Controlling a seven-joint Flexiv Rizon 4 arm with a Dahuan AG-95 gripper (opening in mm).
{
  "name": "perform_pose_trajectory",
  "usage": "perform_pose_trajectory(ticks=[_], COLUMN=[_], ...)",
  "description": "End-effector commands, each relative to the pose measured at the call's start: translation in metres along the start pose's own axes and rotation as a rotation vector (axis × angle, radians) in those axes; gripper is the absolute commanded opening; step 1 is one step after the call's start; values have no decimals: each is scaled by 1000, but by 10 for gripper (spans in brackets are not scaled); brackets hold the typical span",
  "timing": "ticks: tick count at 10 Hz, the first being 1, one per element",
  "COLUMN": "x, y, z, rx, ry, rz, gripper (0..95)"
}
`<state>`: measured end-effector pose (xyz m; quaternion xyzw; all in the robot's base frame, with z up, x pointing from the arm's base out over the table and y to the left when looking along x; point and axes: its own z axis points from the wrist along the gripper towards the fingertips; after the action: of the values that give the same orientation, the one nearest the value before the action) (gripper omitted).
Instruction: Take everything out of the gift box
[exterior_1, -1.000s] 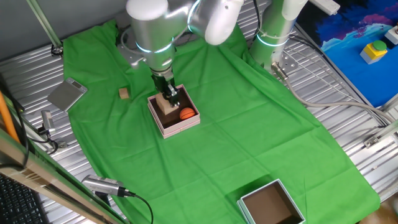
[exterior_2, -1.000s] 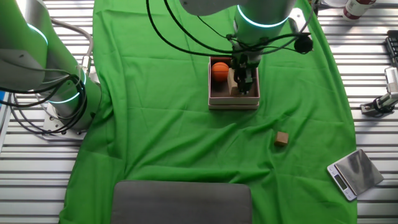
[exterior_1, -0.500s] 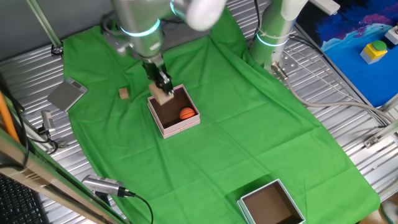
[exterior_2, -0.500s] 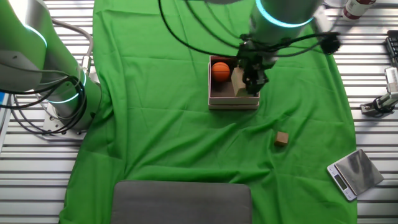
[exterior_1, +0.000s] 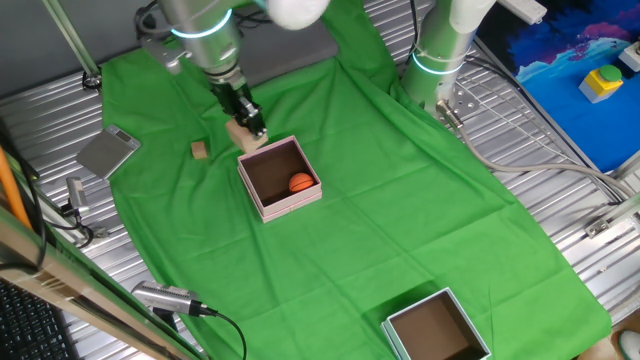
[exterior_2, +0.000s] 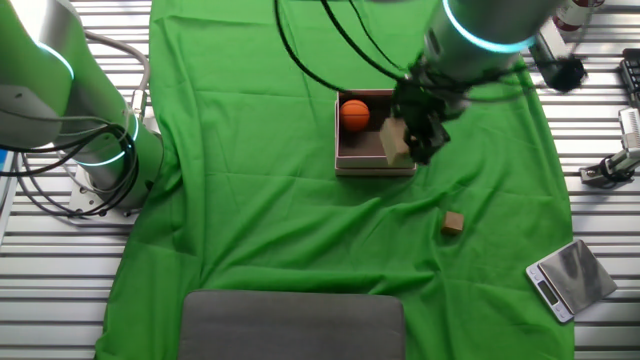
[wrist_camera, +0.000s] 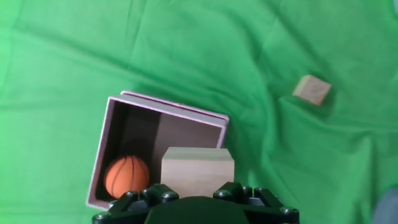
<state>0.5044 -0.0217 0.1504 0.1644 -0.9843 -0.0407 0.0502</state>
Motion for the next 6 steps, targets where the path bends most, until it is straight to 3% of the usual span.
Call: perform_pose_trajectory(ticks=[1, 2, 6], x=[-9, -13, -13], y=[-16, -20, -20], z=[10, 15, 15], rx=[1, 1, -2], ry=[2, -1, 0], rz=[-45, -68, -58], gripper=[0, 0, 0])
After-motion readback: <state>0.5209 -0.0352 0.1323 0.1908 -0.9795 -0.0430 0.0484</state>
